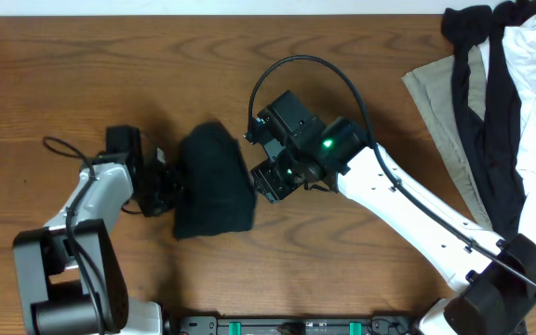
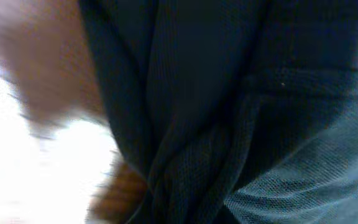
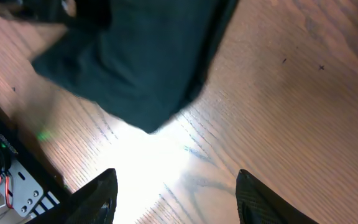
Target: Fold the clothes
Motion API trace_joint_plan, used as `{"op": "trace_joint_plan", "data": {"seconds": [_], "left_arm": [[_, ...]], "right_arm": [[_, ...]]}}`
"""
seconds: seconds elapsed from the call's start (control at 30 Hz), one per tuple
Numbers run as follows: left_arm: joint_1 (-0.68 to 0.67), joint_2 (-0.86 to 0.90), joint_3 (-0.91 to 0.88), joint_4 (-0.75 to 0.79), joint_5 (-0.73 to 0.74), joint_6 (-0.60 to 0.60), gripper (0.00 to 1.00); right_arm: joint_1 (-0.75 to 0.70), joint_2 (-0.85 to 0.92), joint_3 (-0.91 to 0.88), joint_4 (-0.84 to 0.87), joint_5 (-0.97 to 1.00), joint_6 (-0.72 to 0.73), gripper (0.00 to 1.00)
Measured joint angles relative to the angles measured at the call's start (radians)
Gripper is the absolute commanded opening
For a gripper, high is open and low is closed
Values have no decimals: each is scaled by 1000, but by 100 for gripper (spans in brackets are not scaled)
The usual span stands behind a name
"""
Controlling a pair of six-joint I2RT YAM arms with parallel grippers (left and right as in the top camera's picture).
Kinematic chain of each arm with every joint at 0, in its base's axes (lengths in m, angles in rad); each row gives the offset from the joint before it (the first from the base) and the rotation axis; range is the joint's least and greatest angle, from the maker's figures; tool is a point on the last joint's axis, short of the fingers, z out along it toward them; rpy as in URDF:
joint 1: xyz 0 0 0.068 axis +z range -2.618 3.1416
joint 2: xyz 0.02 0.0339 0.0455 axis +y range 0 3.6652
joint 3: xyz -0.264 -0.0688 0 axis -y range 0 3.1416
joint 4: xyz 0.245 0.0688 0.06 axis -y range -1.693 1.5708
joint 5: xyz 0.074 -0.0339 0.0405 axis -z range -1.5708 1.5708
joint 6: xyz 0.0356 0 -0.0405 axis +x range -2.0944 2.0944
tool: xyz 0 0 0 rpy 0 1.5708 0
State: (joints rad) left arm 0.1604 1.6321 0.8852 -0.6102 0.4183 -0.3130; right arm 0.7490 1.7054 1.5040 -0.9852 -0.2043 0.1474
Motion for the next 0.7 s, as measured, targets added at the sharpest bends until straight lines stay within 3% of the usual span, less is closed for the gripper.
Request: {"op": "trace_joint_plan", "data": {"seconds": [0.27, 0.7], "left_arm": [[149, -40, 207, 25, -174, 72, 6], [332, -32, 224, 233, -308, 134, 6]], "right_arm": [[0, 0, 0, -20, 7, 0, 59], [0, 0, 0, -27, 12, 0, 59]]}}
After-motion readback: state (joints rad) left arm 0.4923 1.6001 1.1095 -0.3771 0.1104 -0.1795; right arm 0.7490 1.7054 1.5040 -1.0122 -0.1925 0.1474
